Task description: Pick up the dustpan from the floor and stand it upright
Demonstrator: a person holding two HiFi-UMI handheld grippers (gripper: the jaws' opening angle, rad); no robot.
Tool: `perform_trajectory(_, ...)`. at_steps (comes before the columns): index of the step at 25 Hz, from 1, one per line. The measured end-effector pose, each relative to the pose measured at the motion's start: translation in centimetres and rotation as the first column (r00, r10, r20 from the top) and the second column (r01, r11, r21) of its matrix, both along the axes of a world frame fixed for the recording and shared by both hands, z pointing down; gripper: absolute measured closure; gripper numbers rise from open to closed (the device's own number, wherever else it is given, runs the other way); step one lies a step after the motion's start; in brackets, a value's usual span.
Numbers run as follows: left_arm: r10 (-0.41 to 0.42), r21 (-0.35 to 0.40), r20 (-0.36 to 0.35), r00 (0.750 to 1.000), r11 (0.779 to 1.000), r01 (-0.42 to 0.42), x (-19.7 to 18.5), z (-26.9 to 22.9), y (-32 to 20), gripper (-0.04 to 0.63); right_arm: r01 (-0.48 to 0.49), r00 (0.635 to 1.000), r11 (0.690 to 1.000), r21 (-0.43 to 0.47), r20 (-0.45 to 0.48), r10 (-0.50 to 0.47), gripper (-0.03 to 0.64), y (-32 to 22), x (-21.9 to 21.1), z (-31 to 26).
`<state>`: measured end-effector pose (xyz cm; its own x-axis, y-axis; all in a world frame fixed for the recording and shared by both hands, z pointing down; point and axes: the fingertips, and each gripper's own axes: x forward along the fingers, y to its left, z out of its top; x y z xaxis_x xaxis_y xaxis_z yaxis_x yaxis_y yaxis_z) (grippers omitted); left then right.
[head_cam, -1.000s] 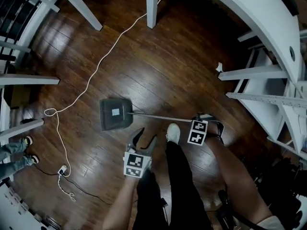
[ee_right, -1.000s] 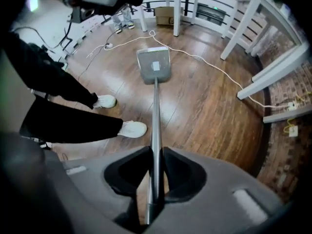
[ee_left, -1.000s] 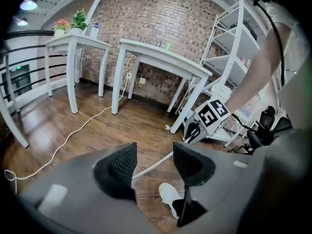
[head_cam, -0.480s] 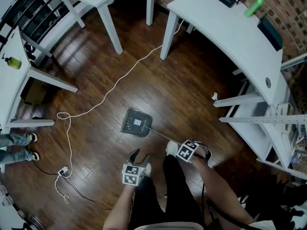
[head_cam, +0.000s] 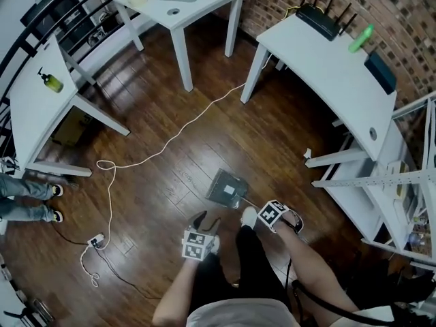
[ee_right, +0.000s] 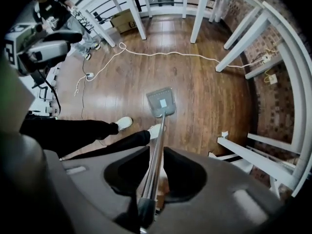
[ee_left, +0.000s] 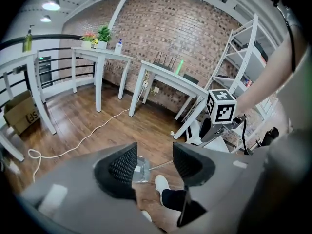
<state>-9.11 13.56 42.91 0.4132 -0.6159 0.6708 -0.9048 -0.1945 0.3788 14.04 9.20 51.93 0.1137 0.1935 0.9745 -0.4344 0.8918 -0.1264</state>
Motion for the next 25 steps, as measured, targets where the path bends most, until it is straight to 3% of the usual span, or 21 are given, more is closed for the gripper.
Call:
perform_trajectory(5, -0.016, 0.006, -0.025, 1.000, 1.000, 0.016, 0.3, -1.6, 1.6, 0.350, -0.042, 0.985, 0.998, 0.036, 0.167, 0.035, 0.537, -0.6, -4.4, -2.8)
perform_trajectory(10, -0.032, 0.006, -0.027, 0.999, 0.999, 0.032, -0.6, -2.2, 3.5, 0.348, -0.051, 0.941, 0.990, 0.129, 0.339, 0.004, 0.537, -1.4, -9.3, -6.2)
perform_trajectory(12, -0.034, 0.011, -0.022, 0.999, 0.999, 0.035, -1.1, -3.0, 4.3, 0.347, -0.097, 0.917, 0.977, 0.192, 0.398, 0.013, 0.537, -2.1, -10.5, -7.9)
perform_trajectory(15, -0.027, 0.056, -0.009, 1.000, 0.998, 0.027, -2.0, -4.9, 4.6, 0.339, -0.252, 0.857, 0.924, 0.288, 0.509, 0.075, 0.537, -3.9, -12.4, -12.4)
perform_trajectory(19, -0.061, 0.118, -0.043, 0.997, 0.991, 0.066, -3.1, -8.4, 4.0, 0.334, -0.391, 0.758, 0.845, 0.365, 0.649, 0.070, 0.537, -4.1, -14.3, -19.5)
perform_trajectory(22, -0.079, 0.149, -0.077, 0.994, 0.985, 0.090, -2.9, -10.5, 4.5, 0.333, -0.522, 0.677, 0.767, 0.373, 0.728, 0.107, 0.537, -2.0, -13.4, -23.3)
perform_trajectory(25, -0.032, 0.200, -0.080, 0.996, 0.979, 0.048, -2.2, -12.7, 5.7, 0.333, -0.642, 0.588, 0.683, 0.349, 0.796, 0.146, 0.537, 1.3, -12.1, -26.2)
